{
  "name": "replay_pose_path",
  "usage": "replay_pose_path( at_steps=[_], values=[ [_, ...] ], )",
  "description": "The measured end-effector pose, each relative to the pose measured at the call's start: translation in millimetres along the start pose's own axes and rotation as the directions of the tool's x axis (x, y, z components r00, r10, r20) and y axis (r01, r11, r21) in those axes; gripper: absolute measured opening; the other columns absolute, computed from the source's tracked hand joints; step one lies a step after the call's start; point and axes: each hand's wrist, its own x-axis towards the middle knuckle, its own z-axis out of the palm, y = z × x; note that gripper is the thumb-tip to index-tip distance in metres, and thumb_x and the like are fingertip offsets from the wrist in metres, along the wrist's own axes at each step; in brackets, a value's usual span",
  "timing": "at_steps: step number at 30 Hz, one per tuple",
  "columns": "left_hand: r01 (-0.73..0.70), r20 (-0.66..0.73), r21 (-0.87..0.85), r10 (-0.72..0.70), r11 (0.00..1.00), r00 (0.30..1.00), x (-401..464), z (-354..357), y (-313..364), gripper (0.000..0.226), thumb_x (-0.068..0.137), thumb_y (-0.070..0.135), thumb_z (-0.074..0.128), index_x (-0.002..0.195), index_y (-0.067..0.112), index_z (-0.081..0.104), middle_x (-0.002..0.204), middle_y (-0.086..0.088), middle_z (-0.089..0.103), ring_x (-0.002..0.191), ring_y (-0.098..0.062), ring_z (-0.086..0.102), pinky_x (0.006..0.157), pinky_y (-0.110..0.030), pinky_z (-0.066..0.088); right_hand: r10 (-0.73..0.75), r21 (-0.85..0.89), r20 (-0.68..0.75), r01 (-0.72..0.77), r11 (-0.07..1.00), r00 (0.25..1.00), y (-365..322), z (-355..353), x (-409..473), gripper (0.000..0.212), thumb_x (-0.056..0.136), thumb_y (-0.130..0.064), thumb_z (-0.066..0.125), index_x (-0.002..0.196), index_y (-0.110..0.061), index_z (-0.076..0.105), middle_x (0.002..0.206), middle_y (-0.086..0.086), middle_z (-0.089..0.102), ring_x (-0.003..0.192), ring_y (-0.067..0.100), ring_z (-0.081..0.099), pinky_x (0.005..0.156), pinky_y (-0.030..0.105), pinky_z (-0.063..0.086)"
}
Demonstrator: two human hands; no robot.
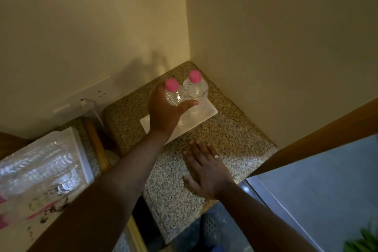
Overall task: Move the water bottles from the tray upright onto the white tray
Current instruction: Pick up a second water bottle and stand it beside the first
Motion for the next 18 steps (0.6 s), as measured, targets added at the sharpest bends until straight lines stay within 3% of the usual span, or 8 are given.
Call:
replay_pose_path(
  at_steps=[3, 10, 13, 15, 18],
  values=[
    [-0.002, 0.027, -0.026, 0.002, 1.0, 1.0, -2.2, -0.6, 2.6, 0.078, 0.044, 0.059, 0.089, 0.106, 0.035, 0.048, 0.098, 0.025, 0.052, 0.093, -0.001, 0.049, 0.079, -0.008, 0.036, 0.008, -0.004, 0.004, -0.008, 1.0, 1.0, -0.5, -0.7, 0.0, 0.073, 0.098, -0.065, 0.021, 0.155, -0.019, 0.019, 0.162, 0.017, 0.014, 0.15, 0.033, 0.002, 0.12, 0.057, 0.006],
    [0.032, 0.172, 0.018, -0.035, 0.999, 0.984, -8.4, -19.5, -2.0, 0.109, 0.044, 0.06, 0.09, 0.134, 0.016, 0.046, 0.129, -0.002, 0.056, 0.116, -0.021, 0.055, 0.096, -0.043, 0.05, 0.012, -0.005, 0.017, -0.012, 1.0, 1.0, -0.9, -3.2, -0.2, 0.073, 0.098, -0.065, 0.023, 0.155, -0.019, 0.017, 0.162, 0.017, 0.011, 0.15, 0.032, 0.001, 0.12, 0.056, 0.004],
    [0.127, 0.167, 0.158, -0.153, 0.979, 0.974, -24.2, -51.2, -15.8, 0.123, 0.042, 0.076, 0.079, 0.143, 0.02, 0.038, 0.143, -0.007, 0.05, 0.128, -0.023, 0.049, 0.1, -0.038, 0.045, 0.01, -0.013, 0.044, -0.009, 1.0, 0.999, -2.8, -5.9, 0.7, 0.073, 0.099, -0.065, 0.022, 0.155, -0.019, 0.017, 0.162, 0.017, 0.012, 0.15, 0.033, 0.002, 0.118, 0.055, 0.004],
    [0.116, 0.154, 0.24, -0.156, 0.964, 0.976, -41.3, -79.2, -30.3, 0.119, 0.044, 0.078, 0.075, 0.142, 0.021, 0.039, 0.144, -0.008, 0.048, 0.132, -0.024, 0.045, 0.099, -0.034, 0.04, 0.021, -0.032, 0.061, -0.019, 0.999, 0.998, -2.8, -7.6, 0.3, 0.074, 0.099, -0.066, 0.021, 0.155, -0.019, 0.016, 0.163, 0.016, 0.01, 0.15, 0.033, 0.001, 0.119, 0.053, -0.001],
    [0.068, 0.147, 0.365, -0.13, 0.929, 0.98, -76.1, -136.8, -57.1, 0.107, 0.052, 0.081, 0.072, 0.137, 0.022, 0.044, 0.142, -0.01, 0.049, 0.132, -0.027, 0.044, 0.102, -0.045, 0.044, 0.039, -0.062, 0.074, -0.035, 0.997, 0.996, -6.9, -8.8, 0.1, 0.074, 0.1, -0.065, 0.018, 0.156, -0.017, 0.015, 0.162, 0.018, 0.005, 0.15, 0.034, -0.004, 0.119, 0.051, -0.007]
  ],
)
